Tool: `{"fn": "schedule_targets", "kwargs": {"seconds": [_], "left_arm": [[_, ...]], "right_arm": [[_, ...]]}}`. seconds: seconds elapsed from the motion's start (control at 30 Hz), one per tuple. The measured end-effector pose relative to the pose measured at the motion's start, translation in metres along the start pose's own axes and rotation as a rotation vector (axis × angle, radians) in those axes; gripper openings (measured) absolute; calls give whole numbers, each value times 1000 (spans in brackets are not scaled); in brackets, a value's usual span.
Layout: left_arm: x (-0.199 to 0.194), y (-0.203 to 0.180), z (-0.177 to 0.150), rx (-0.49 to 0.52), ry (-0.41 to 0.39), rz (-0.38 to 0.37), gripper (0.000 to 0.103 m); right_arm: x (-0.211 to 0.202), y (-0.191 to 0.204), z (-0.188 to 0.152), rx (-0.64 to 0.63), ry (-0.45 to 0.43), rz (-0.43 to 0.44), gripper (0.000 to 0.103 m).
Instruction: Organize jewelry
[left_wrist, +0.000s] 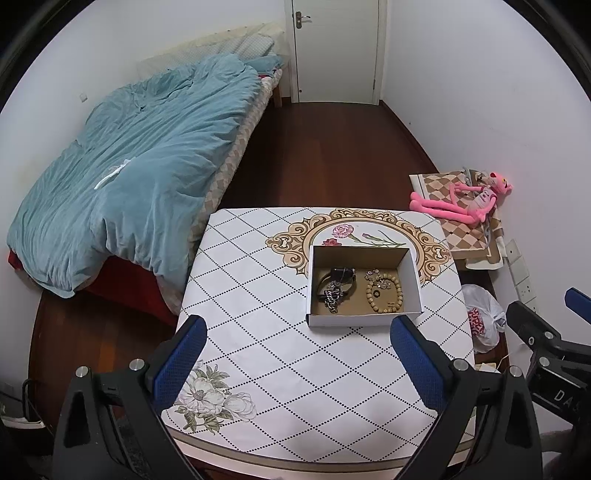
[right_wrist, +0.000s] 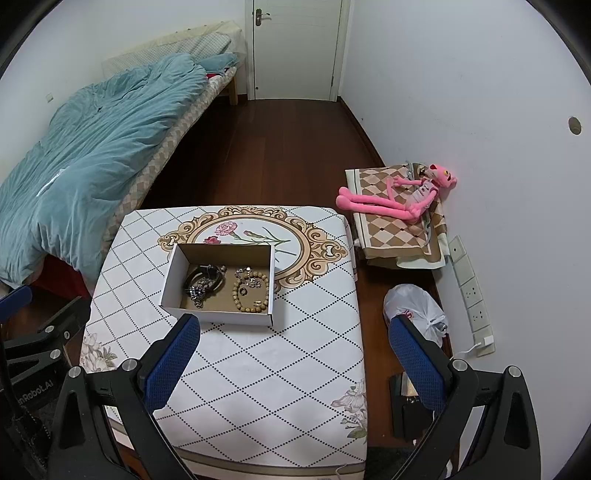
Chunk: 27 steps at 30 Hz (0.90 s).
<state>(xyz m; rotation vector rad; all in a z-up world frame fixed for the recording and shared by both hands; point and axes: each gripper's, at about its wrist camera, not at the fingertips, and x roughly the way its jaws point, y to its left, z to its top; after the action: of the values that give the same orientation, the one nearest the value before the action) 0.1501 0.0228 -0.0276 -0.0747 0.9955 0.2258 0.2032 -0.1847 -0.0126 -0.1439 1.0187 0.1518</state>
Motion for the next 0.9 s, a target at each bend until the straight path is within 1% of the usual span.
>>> {"fn": "schedule_targets", "kwargs": {"seconds": [0.9], "left_arm": [[-15,-1,0,5,-33,4,101]], "right_arm": [[-14,-4,-2,16,-18,6,103]]}}
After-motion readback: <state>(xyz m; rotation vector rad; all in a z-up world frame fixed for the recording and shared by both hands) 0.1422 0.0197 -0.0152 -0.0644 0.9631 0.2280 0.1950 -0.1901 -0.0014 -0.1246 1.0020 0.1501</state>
